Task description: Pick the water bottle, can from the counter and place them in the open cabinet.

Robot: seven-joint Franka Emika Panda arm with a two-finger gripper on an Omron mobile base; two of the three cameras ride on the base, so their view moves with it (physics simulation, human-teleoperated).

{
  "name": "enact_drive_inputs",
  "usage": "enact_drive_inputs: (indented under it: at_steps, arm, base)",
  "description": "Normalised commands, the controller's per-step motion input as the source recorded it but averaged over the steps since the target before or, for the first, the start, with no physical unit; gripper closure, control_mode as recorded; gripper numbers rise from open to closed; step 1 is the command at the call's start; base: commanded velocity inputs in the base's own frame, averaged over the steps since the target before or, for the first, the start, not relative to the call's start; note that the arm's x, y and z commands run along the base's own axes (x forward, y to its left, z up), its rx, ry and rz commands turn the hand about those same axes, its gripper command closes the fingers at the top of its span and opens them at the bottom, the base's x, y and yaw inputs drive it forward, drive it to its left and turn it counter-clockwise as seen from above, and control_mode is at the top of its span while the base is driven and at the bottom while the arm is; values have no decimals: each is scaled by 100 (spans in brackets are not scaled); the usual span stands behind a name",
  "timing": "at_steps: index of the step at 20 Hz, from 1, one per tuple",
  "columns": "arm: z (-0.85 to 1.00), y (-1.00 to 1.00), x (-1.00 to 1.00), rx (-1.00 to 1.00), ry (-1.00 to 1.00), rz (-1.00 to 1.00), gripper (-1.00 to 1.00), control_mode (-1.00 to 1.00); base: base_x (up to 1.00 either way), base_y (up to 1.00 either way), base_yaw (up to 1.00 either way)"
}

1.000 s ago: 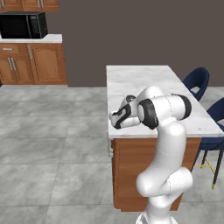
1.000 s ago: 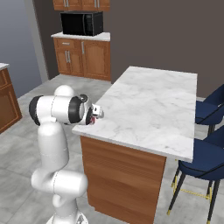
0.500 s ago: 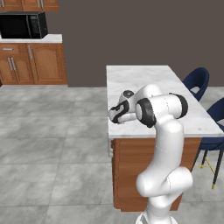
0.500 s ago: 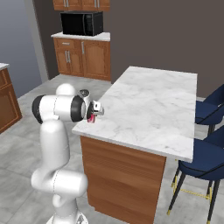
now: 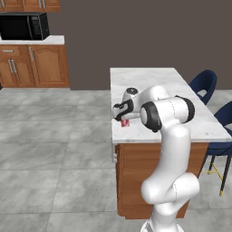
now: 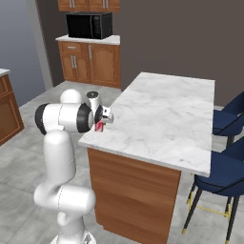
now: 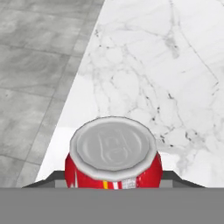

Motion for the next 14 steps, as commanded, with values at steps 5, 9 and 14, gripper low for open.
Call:
enact_drive_inputs:
  at_steps: [5, 9, 14]
  arm:
    - [14, 5, -29, 0, -17, -5, 100, -100]
    - [29, 26, -40, 0, -7, -6, 100, -100]
    - [49, 17, -29, 0, 0, -8, 100, -100]
  base:
    - [0, 0, 0]
    - [0, 0, 0]
    - [0, 0, 0]
